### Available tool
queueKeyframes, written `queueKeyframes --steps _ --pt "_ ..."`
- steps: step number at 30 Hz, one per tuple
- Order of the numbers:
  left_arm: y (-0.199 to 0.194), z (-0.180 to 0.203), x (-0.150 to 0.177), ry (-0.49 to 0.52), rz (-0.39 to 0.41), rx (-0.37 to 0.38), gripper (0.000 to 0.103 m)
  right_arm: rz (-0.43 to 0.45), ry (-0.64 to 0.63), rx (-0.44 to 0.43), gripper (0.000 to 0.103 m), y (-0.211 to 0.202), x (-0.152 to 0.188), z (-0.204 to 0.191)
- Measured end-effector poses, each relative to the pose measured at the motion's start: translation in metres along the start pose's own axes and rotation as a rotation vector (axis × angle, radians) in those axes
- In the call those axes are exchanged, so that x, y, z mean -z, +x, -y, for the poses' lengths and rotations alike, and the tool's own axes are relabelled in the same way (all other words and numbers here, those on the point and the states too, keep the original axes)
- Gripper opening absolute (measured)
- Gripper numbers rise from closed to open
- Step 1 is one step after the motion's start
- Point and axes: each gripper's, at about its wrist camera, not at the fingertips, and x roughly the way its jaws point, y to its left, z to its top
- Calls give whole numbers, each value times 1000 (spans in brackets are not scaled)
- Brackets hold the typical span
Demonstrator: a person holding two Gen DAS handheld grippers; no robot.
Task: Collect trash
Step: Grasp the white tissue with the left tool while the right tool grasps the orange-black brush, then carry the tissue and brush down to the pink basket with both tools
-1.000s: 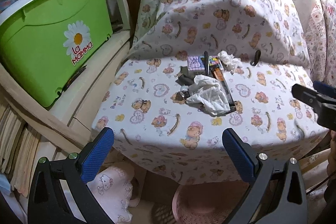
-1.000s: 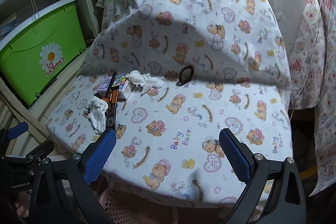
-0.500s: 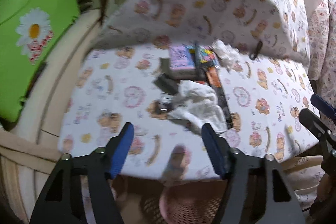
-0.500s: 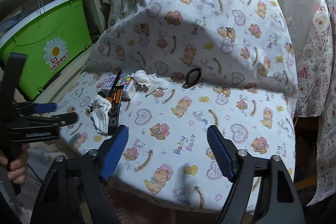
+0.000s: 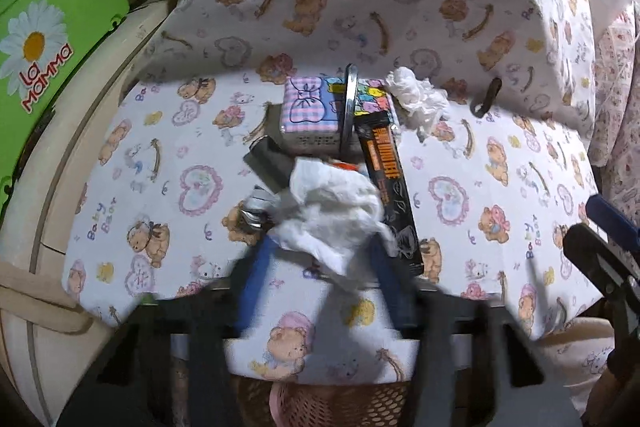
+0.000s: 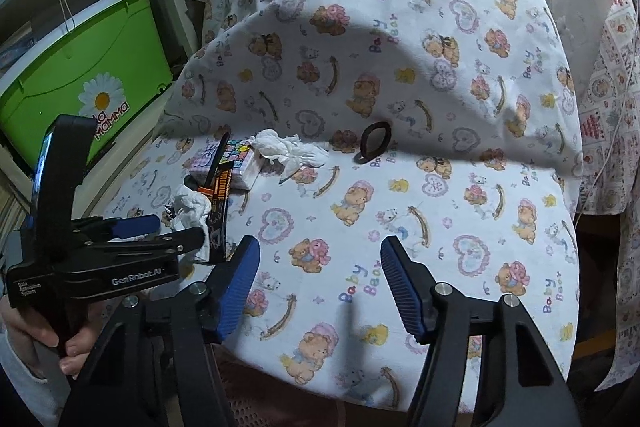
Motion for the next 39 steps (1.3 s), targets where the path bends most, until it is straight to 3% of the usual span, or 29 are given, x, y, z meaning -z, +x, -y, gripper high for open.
queueKeyframes --steps 1,3,14,18,24,31,34,36,38,39 --pt "1 -1 1 -9 -20 5 15 2 -5 0 66 0 0 -2" --pt "-7 -7 4 -45 -24 89 0 3 -10 -4 64 1 -1 -5" --pt "-65 -42 8 -41 146 44 0 -15 -23 -38 56 13 0 -19" --pt "-75 -51 7 -40 216 -30 0 -14 -47 -69 55 20 0 -34" --pt "-73 -59 5 -61 239 -99 0 -31 -68 -116 47 44 -4 -61" --pt "-71 -53 8 -56 228 -82 0 -62 -79 -92 40 77 -7 -75" --pt "-72 -49 9 -50 230 -78 0 -99 -73 -91 30 89 -6 -77" --pt "-73 -48 9 -43 232 -72 0 -107 -51 -111 18 92 -6 -75" --pt "-74 -47 10 -36 235 -68 0 -87 -55 -117 15 87 -6 -76" --pt "-75 -47 10 -34 236 -67 0 -80 -63 -122 6 84 -6 -76"
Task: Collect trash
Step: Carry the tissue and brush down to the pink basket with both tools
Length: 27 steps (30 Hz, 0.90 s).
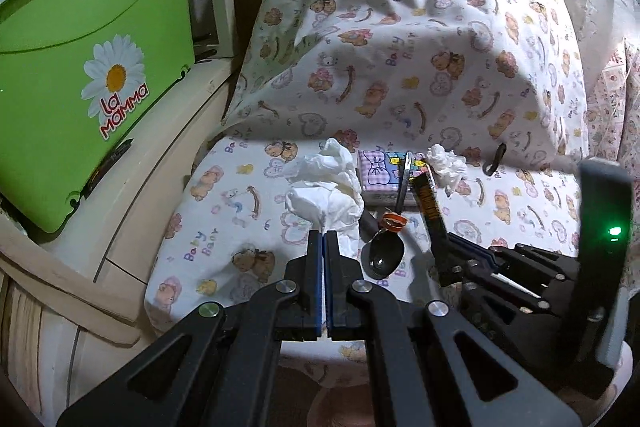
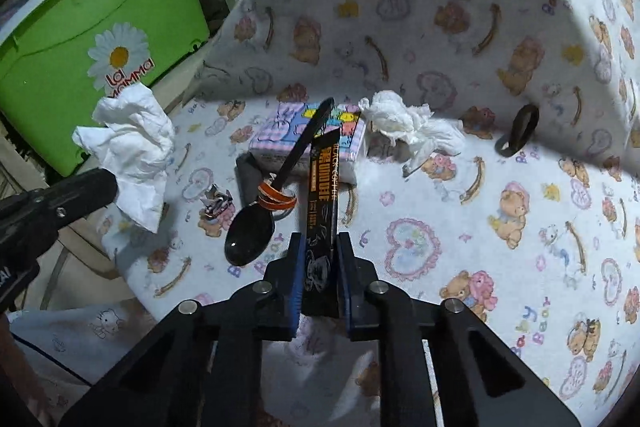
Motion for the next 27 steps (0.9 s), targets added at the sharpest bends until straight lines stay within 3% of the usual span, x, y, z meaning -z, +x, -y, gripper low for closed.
queueKeyframes --steps 10,17,21,27 --pt "-14 6 7 24 2 46 0 32 28 -72 5 -48 12 18" --pt "-49 29 7 68 -23 84 0 46 -30 -132 5 -110 31 5" --pt "-67 37 21 80 -51 87 0 27 -64 -128 5 -139 45 -11" --pt "-67 39 55 53 -108 109 0 -17 -58 -153 5 -145 74 -16"
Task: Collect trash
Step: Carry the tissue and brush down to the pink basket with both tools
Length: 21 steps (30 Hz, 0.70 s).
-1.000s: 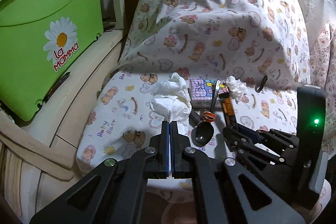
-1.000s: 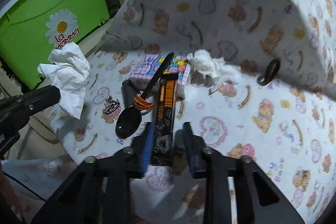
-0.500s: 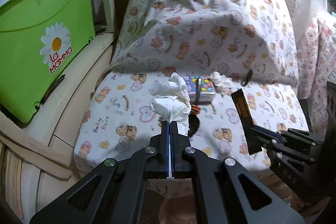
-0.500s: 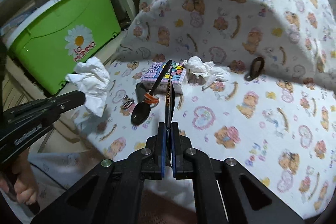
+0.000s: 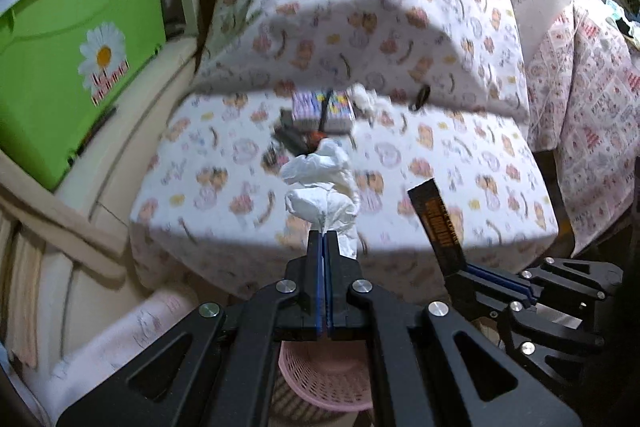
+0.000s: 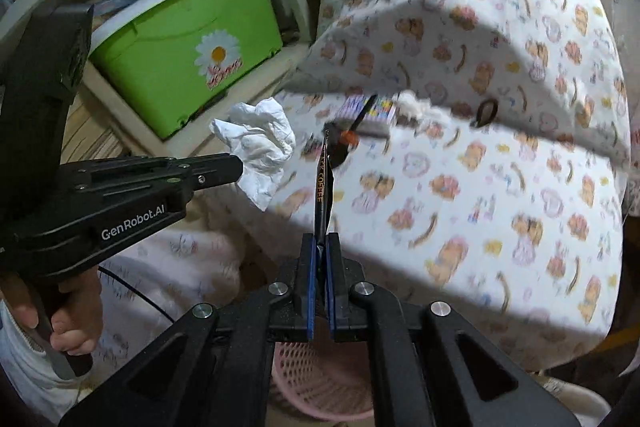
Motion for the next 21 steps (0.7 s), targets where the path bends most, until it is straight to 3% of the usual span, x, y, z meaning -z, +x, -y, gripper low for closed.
queueKeyframes --steps 5,9,17,21 --pt "21 -1 24 -18 -72 50 0 -65 29 -21 5 17 24 7" --pt "26 6 34 27 -117 61 0 -145 34 -54 5 31 36 10" --pt "49 7 51 21 -244 66 0 -282 71 -15 5 59 58 17" --pt "81 4 64 -4 -356 71 0 -355 112 35 5 79 68 26"
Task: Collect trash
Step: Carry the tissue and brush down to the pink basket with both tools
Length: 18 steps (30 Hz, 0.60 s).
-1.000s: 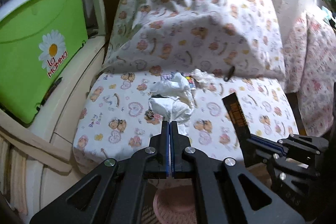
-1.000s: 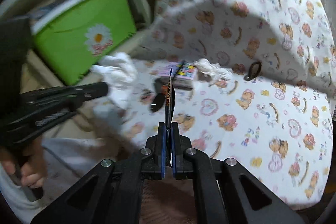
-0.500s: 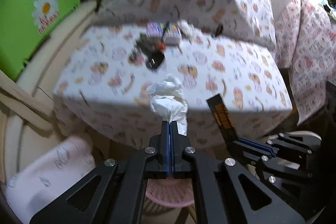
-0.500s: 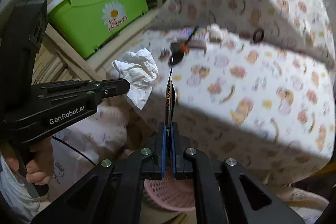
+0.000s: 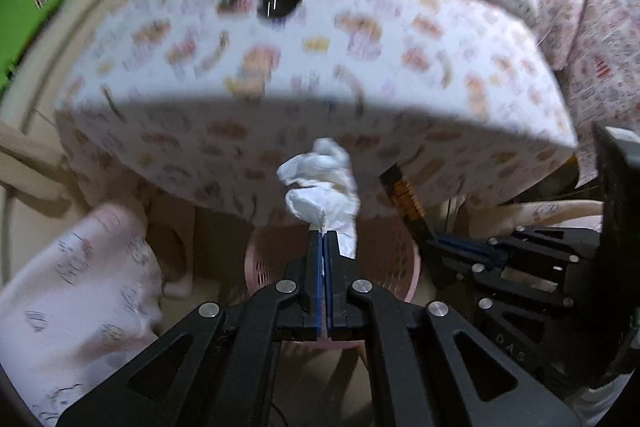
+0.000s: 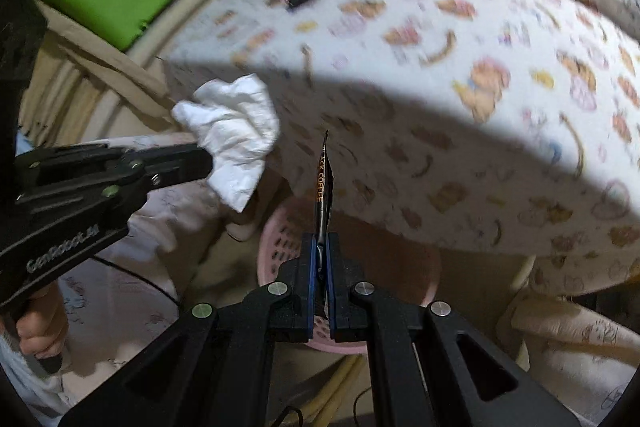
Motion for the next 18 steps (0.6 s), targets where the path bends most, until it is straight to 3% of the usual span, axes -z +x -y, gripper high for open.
queueKeyframes --steps 9,13,17,18 --pt "95 -6 13 -63 -269 -19 1 -198 117 67 5 71 13 24" --pt "115 -5 15 -73 -316 -57 1 -289 158 89 5 101 21 33" --pt "119 -5 15 -81 -324 -73 3 -323 194 105 5 118 24 40" --pt "119 -5 15 -84 -323 -82 12 -326 198 105 8 118 23 41"
